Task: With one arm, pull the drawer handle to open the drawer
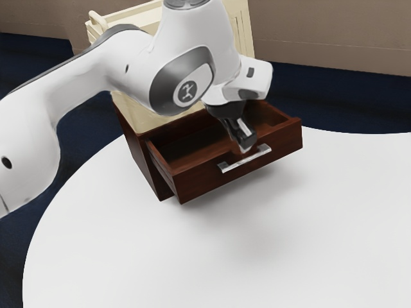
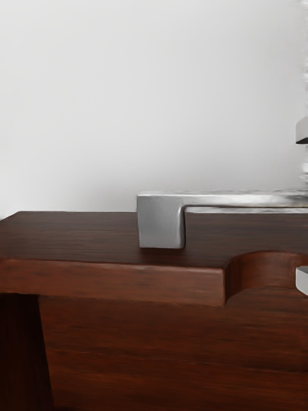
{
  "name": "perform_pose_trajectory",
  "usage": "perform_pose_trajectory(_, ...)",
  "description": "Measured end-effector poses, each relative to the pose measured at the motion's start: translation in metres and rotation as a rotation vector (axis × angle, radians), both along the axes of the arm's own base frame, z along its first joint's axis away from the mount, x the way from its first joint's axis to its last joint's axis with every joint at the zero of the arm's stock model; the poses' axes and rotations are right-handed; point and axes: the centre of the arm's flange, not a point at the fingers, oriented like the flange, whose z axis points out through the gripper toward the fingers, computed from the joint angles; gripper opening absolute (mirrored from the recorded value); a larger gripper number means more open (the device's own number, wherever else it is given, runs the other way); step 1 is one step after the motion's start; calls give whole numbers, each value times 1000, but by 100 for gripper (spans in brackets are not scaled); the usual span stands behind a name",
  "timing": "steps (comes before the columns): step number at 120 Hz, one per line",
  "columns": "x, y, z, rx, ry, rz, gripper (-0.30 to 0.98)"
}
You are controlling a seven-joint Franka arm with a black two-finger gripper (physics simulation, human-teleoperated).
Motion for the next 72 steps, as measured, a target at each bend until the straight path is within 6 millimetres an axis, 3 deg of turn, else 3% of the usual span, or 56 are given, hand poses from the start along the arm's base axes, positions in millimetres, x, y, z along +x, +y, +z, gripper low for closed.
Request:
perform_pose_trajectory(11,-15,16,52,-5,3,41,27)
perform_pose_trajectory(19,-28,26,71,-5,43,70,38)
perform_pose_trajectory(37,-54,80,86,-25,141,182,53)
perform_pose_trajectory(58,-63,94,79,-72,219,237,62)
perform_pose_trajectory(72,-70,96,85,-90,224,250,65)
